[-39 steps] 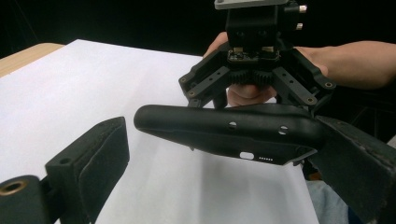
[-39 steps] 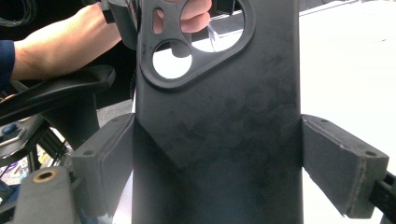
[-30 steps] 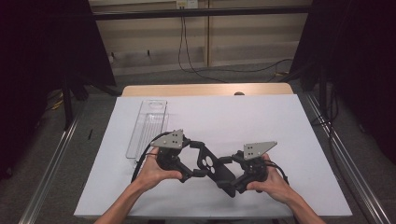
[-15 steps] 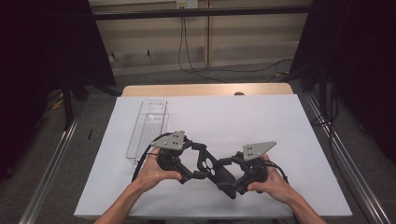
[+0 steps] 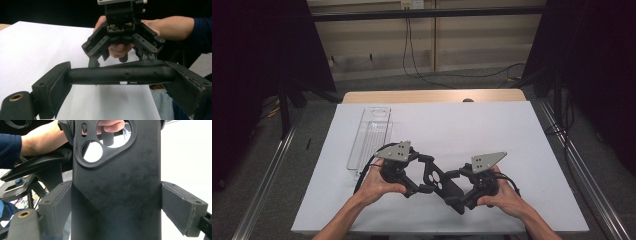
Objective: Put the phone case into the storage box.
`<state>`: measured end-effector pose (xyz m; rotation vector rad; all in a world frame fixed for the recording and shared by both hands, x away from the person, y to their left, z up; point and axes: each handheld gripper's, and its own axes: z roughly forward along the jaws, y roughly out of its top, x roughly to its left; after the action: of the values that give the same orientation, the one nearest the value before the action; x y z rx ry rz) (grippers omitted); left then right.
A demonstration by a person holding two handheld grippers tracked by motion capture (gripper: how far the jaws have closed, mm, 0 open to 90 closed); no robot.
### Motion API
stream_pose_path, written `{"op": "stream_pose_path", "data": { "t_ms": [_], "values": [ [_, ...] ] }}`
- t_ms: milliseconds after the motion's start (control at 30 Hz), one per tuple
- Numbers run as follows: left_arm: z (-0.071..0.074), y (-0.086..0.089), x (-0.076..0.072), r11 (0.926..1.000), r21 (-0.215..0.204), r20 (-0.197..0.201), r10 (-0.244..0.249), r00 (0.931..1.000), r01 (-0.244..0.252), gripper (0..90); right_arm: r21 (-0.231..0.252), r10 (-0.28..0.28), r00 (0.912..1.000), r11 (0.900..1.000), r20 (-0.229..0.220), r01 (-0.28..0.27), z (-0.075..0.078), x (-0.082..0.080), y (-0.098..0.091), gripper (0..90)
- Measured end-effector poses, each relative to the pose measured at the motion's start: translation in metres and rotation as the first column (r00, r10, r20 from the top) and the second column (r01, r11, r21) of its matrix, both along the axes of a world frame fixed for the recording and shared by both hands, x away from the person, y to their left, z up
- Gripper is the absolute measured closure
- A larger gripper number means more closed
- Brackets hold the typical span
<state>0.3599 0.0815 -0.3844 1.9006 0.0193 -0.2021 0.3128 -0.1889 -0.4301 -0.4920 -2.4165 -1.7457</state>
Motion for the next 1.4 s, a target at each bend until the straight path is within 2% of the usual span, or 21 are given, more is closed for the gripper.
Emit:
{"op": "stream_pose_path", "data": {
  "t_ms": [200,667,1400],
  "values": [
    [-0.0001,-0.0011,-0.0003,1.0,0.01,0.01,0.002,0.9999,-0.002,11.6,-0.014,-0.002,0.9999,0.9999,0.012,0.002,0.0002,0.0002,-0.0005,14.1],
    [0.002,-0.0009,0.0,0.9995,0.024,-0.014,0.019,0.9997,-0.019,12.8,-0.02,-0.008,0.9998,0.9998,0.021,0.008,0.0007,0.0007,0.0,13.7],
    [0.0085,-0.001,-0.002,0.9982,-0.009,-0.037,0.059,0.9976,-0.059,13.8,0.009,-0.02,0.9998,0.9998,0.009,0.02,0.0042,0.0005,0.0012,12.6]
  ]
}}
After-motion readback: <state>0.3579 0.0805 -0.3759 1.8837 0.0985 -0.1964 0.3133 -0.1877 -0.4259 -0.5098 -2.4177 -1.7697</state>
